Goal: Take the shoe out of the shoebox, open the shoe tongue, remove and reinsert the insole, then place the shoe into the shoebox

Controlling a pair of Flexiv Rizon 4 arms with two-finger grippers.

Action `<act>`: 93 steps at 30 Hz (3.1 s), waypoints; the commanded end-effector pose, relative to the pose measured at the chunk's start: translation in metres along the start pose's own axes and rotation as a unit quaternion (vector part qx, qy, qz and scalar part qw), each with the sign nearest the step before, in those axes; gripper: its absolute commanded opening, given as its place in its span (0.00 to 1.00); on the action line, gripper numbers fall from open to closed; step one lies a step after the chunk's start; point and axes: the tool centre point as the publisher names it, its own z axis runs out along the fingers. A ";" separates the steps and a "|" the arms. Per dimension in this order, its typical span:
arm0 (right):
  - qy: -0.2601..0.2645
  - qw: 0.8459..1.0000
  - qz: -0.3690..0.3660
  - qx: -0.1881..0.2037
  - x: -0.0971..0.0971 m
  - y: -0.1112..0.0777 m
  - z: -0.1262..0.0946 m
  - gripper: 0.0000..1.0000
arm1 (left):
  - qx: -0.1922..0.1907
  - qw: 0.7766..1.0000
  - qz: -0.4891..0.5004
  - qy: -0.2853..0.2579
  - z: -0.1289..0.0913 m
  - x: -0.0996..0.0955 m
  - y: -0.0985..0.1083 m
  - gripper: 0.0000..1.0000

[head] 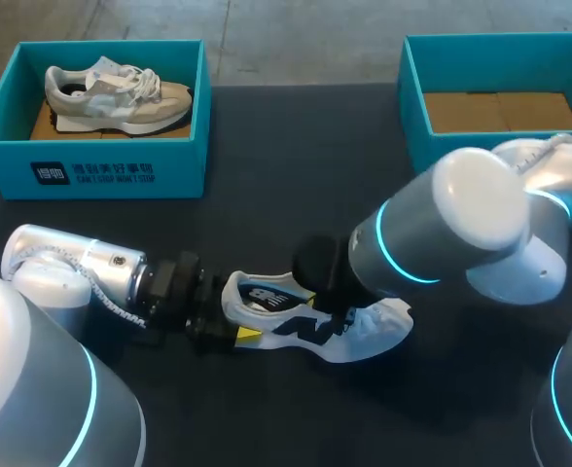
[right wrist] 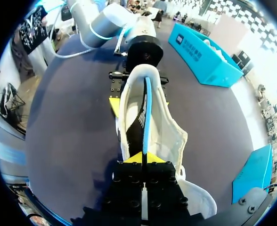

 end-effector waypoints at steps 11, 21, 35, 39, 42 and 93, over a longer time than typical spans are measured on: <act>0.057 0.996 0.013 0.070 -0.007 0.011 0.007 0.39 | 0.000 1.000 0.000 0.000 0.000 -0.001 0.002 0.00; 0.089 0.991 0.018 0.100 -0.006 0.020 0.005 0.32 | 0.000 1.000 0.000 0.000 0.000 -0.001 0.002 0.00; 0.117 0.987 0.030 0.104 0.000 0.022 0.001 0.34 | 0.000 1.000 0.000 0.000 0.000 -0.001 0.002 0.00; 0.113 0.988 0.028 0.100 0.001 0.025 -0.005 0.35 | 0.000 1.000 0.000 0.000 0.000 -0.001 0.002 0.00; 0.111 0.989 0.023 0.095 0.000 0.030 -0.011 0.35 | 0.000 1.000 0.000 0.000 0.000 -0.001 0.002 0.00; 0.183 0.979 0.025 0.092 -0.003 0.054 -0.001 0.30 | 0.000 1.000 0.000 0.000 0.000 -0.001 0.002 0.00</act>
